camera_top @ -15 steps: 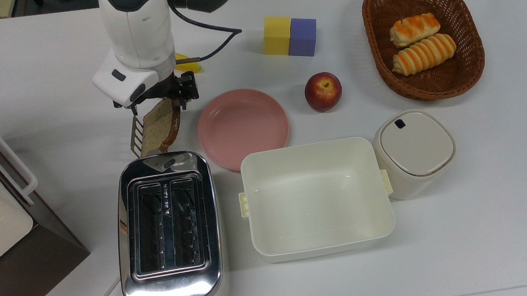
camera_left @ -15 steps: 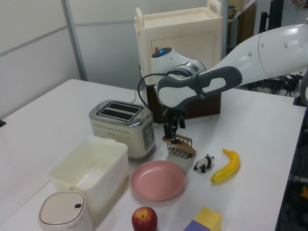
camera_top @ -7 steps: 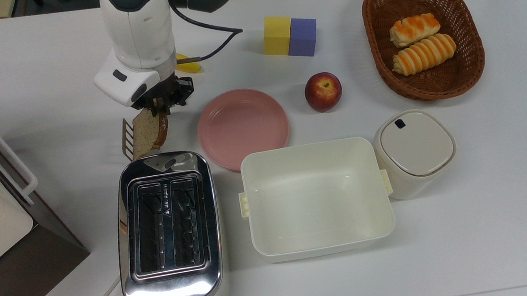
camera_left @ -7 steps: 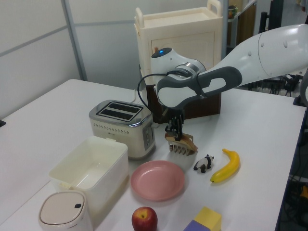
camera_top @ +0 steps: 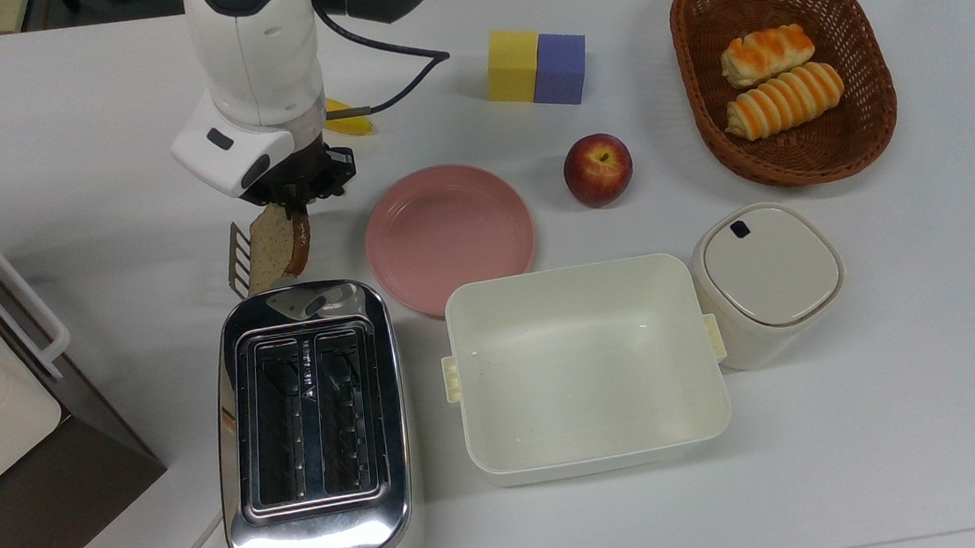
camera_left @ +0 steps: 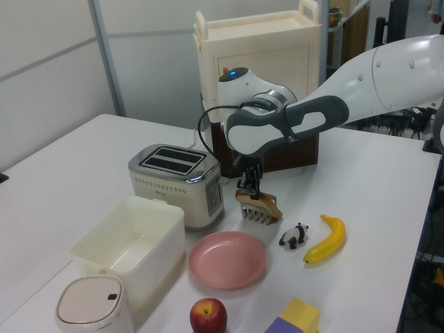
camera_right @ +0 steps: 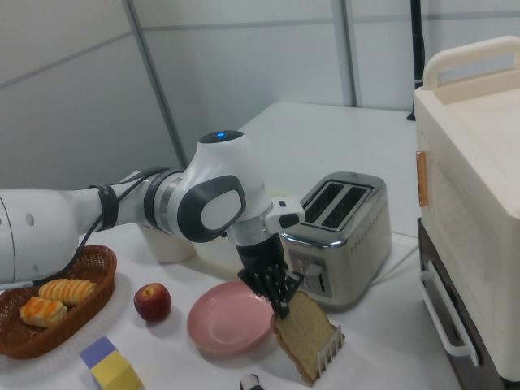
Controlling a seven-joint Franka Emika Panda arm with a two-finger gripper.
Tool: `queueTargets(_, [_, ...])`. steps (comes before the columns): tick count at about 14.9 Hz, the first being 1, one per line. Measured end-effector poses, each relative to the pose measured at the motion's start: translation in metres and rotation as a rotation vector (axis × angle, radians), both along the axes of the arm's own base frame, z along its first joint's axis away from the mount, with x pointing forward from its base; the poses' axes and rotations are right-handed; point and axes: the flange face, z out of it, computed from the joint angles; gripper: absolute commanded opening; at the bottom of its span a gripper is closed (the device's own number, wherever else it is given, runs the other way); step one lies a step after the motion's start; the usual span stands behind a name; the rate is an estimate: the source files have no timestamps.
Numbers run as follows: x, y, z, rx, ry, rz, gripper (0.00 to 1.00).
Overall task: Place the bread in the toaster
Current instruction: 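Lift the bread slice up out of the rack, then carry the bread slice over the toaster slot and align it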
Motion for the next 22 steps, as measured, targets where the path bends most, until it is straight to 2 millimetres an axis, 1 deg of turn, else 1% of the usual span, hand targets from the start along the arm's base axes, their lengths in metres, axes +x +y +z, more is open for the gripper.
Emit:
queueTargets(2, [0.001,-0.003,0.007,-0.002,-0.014,-0.005,0.05])
queueTargets(7, [-0.004,-0.016,0.052,-0.007,-0.088,-0.026,0.06])
queueTargets(11, [-0.007,-0.019,0.081,-0.011,-0.139,-0.034,0.06])
queueTargets(12, [-0.008,-0.020,0.094,-0.012,-0.161,-0.035,0.05])
queueTargets(15, [-0.002,-0.019,0.122,0.000,-0.232,-0.041,0.05])
queueTargets(16, [0.002,-0.019,0.136,0.026,-0.289,-0.051,0.05])
queueTargets(17, [0.005,-0.022,0.145,0.043,-0.334,-0.062,0.05])
queueTargets(19, [0.010,-0.027,0.155,0.045,-0.400,-0.069,0.05])
queueTargets(22, [0.018,-0.029,0.170,0.038,-0.452,-0.068,0.05])
